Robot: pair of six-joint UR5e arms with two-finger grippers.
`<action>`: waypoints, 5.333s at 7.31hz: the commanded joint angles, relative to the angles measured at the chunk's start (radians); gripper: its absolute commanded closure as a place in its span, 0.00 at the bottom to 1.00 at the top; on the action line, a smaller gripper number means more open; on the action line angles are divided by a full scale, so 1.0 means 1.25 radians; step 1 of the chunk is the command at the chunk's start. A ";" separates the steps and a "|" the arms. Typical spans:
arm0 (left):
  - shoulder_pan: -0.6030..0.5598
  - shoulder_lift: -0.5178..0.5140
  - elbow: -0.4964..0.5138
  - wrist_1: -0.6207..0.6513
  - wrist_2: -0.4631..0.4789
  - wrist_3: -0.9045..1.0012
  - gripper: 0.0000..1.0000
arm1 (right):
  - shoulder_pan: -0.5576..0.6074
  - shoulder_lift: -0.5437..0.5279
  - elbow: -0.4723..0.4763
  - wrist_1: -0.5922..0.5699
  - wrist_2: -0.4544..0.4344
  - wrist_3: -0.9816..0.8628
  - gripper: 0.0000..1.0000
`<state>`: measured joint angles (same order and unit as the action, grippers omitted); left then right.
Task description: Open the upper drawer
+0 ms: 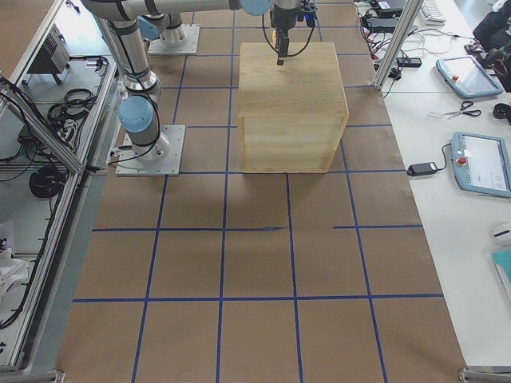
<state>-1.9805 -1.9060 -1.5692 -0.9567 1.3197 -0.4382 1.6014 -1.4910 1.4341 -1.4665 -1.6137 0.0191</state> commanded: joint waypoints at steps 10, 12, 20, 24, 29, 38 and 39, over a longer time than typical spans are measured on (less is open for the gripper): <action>0.006 0.002 0.010 -0.009 0.055 0.030 0.00 | 0.000 0.000 0.000 0.000 -0.001 0.001 0.00; 0.009 0.002 0.010 -0.010 0.085 0.061 0.00 | 0.000 0.000 -0.001 0.000 0.000 0.001 0.00; 0.043 0.012 0.011 -0.021 0.106 0.101 0.00 | 0.000 0.000 0.000 0.000 0.000 -0.001 0.00; 0.064 0.022 0.011 -0.046 0.108 0.130 0.00 | 0.000 0.000 -0.001 0.000 0.000 0.001 0.00; 0.081 0.023 0.011 -0.051 0.132 0.165 0.00 | 0.000 0.000 0.000 0.000 0.000 0.001 0.00; 0.130 0.039 0.011 -0.087 0.131 0.228 0.00 | 0.000 0.000 -0.001 0.000 0.000 0.001 0.00; 0.135 0.039 0.011 -0.088 0.131 0.240 0.00 | 0.000 0.000 -0.001 0.000 0.000 0.001 0.00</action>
<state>-1.8244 -1.8585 -1.5547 -1.0630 1.4841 -0.1535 1.6015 -1.4910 1.4332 -1.4665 -1.6138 0.0199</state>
